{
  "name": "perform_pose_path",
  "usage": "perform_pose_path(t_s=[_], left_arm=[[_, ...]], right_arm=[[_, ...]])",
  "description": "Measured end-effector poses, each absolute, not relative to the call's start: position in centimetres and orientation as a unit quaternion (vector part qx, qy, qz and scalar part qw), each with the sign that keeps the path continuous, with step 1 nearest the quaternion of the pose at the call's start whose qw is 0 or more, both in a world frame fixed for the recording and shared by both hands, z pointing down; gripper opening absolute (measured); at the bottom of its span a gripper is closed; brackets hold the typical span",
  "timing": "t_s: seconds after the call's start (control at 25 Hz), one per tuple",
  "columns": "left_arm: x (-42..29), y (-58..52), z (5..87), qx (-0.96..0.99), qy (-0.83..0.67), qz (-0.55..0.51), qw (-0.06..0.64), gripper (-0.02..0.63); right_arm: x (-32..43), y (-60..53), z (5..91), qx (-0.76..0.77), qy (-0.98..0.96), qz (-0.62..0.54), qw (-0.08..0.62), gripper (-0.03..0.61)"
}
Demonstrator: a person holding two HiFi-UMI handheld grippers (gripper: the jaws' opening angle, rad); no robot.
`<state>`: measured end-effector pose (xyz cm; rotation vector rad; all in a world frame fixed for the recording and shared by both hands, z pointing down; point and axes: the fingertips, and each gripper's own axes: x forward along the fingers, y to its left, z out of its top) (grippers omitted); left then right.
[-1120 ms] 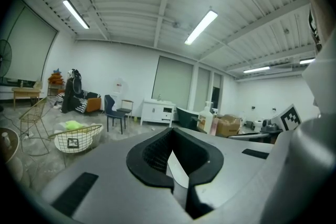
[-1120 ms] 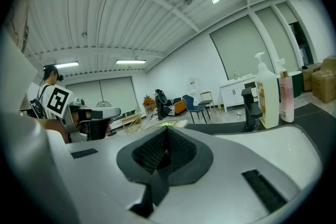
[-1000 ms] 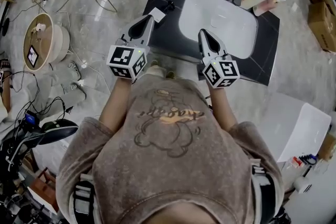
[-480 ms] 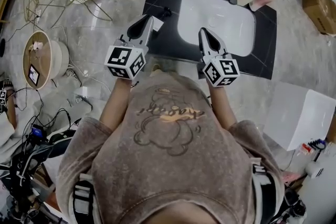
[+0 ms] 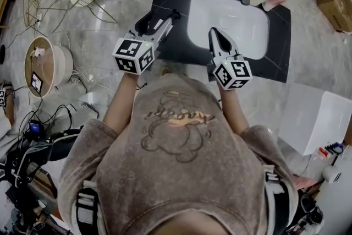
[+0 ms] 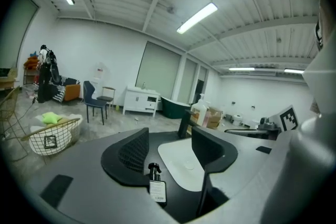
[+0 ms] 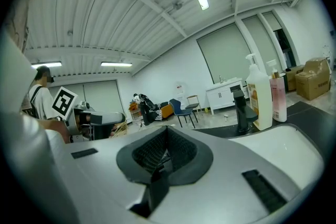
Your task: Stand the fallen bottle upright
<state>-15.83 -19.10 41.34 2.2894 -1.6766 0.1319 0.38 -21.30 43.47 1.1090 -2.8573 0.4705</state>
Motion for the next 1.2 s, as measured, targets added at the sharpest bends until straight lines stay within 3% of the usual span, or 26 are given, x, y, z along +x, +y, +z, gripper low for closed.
perform_pose_path(t_s=[0.28,0.72,1.2], left_arm=[[-15.7,-22.3,44.7,0.812,-0.546,0.114,0.171,0.336],[-14.3,-27.3,52.8,0.821,-0.458,0.233,0.25,0.337],[-13.7,-29.8,59.7,0.807,-0.38,0.348,0.289,0.337]], right_arm=[[0.3,-22.1,43.6,0.369,-0.916,0.156,0.019,-0.003],[2.0,-23.9,43.9,0.402,-0.901,0.162,0.015,-0.003],[4.0,-25.5,44.6,0.435,-0.884,0.171,0.018,-0.003]])
